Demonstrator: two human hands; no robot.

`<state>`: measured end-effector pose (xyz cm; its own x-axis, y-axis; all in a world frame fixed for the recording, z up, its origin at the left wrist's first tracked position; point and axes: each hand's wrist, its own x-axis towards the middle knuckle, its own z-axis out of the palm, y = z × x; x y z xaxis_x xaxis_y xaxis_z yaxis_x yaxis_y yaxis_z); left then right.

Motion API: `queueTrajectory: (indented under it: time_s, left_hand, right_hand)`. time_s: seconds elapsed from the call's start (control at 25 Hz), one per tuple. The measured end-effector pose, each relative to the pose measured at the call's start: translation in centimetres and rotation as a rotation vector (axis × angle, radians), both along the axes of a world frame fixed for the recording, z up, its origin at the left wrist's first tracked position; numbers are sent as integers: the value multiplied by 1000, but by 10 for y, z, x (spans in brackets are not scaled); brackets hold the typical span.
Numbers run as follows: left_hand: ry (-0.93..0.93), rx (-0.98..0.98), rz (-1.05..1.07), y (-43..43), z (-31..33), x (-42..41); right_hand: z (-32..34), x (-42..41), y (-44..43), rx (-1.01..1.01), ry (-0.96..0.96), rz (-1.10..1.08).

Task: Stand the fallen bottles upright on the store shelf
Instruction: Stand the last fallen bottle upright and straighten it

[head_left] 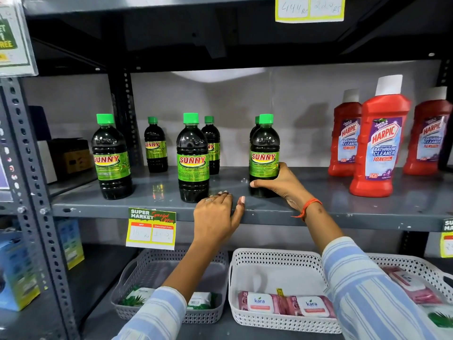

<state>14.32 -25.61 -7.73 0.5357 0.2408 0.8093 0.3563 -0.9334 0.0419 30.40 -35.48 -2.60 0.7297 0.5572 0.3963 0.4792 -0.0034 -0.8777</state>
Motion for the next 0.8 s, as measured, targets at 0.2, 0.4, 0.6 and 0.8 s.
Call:
queueTrajectory:
  time_s: [0.2, 0.4, 0.6, 0.8]
  left_hand:
    - [-6, 13, -1, 0, -1, 0]
    - [2, 0, 2, 1, 0, 1]
    - [36, -26, -22, 0, 1, 0]
    - [14, -327, -139, 4, 20, 11]
  right_hand:
    - [0, -8, -14, -18, -18, 91]
    - [1, -16, -25, -14, -27, 134]
    - [1, -23, -28, -12, -14, 138]
    - [7, -30, -34, 149, 282, 221]
